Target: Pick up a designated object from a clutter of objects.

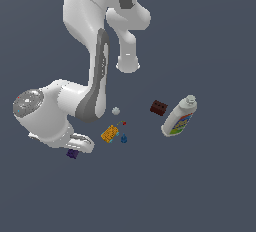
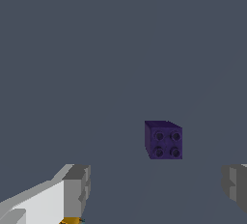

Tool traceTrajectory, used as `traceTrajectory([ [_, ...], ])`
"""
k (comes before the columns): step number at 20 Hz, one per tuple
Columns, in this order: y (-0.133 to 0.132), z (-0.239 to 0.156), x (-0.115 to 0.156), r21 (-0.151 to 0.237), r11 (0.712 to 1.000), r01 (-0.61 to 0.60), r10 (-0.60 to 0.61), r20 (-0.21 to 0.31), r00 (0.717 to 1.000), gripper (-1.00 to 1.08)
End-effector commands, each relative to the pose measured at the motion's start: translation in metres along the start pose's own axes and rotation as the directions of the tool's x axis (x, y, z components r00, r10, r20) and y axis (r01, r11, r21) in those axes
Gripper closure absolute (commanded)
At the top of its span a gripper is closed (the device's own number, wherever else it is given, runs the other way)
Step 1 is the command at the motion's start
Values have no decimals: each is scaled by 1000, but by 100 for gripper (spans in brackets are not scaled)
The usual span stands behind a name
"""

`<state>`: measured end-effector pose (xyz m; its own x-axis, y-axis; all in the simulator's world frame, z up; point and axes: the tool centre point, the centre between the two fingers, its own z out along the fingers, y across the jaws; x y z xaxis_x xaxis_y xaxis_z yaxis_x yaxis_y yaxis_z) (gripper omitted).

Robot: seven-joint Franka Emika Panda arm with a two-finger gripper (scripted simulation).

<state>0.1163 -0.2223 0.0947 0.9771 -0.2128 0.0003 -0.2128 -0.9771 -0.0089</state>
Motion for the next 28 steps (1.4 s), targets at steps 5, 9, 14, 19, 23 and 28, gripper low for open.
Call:
traceTrajectory([
  [5,20,20,4,-8,1000,-11,11,0,1000,-92],
  [9,22,22,3,-8,1000,-12,12,1,1000,-92],
  [14,22,32,3,-8,1000,-12,12,1,1000,-92],
  [19,22,58,2,-9,1000,-12,12,0,1000,-92],
  [23,23,72,2,-9,1000,-12,12,0,1000,-92],
  [28,23,72,4,-9,1000,-12,12,0,1000,108],
])
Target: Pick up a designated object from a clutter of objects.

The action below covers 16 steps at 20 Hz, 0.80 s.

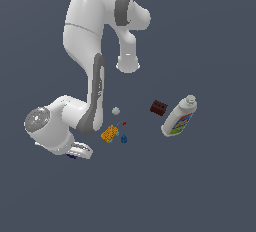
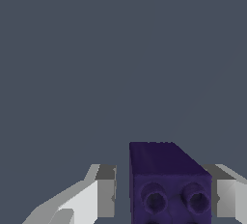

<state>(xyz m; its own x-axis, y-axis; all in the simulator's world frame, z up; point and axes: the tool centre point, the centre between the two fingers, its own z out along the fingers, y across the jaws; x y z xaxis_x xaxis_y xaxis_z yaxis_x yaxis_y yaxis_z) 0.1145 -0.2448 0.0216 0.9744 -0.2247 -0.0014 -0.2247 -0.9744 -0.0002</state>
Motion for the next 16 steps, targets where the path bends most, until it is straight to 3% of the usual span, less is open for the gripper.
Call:
traceTrajectory([
  [1,0,0,1,0,1000,0,0,-1,1000,108],
  [16,-7,-8,-1,0,1000,0,0,-1,1000,108],
])
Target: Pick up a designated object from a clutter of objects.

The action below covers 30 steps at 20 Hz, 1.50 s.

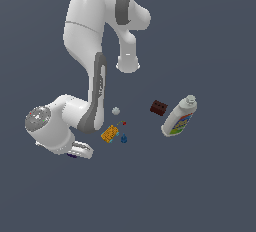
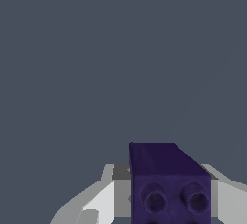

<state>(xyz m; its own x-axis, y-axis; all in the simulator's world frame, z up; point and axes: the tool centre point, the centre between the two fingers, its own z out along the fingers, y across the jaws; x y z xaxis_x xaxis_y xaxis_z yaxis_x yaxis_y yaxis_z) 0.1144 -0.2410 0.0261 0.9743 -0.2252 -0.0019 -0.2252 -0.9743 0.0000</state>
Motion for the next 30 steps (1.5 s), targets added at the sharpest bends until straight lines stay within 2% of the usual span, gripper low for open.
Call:
traceTrajectory([
  [1,-5,-7,-1,0,1000,1,-1,-1,1000,108],
  [10,-45,-57,-10,1,1000,1,-1,-2,1000,108],
  [30,-197,-251,-45,-2,1000,0,0,-2,1000,108],
])
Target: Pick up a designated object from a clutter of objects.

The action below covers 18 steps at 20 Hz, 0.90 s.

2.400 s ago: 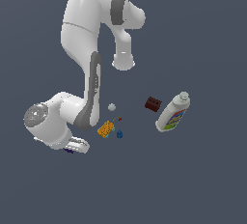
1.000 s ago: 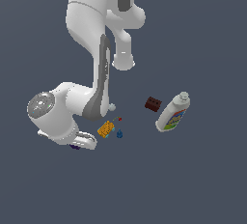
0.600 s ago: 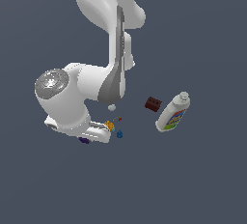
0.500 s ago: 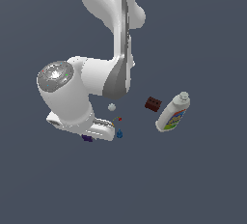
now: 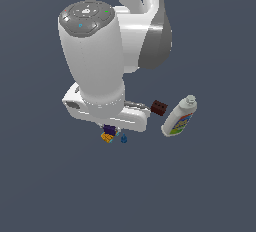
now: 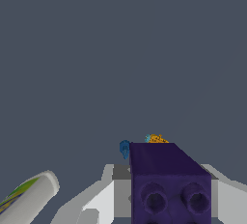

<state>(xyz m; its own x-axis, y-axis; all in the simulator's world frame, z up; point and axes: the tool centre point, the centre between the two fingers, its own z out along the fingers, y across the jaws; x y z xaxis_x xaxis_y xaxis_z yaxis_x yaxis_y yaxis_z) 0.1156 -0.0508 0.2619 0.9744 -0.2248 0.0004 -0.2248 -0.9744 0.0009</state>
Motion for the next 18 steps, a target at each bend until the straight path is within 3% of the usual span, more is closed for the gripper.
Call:
traceTrajectory([
  [1,-19,-25,-4,-1,1000,-1,1,0,1000,108],
  [11,-90,-115,-17,-1,1000,-1,1,0,1000,108],
  [18,-123,-156,-21,0,1000,0,0,0,1000,108],
])
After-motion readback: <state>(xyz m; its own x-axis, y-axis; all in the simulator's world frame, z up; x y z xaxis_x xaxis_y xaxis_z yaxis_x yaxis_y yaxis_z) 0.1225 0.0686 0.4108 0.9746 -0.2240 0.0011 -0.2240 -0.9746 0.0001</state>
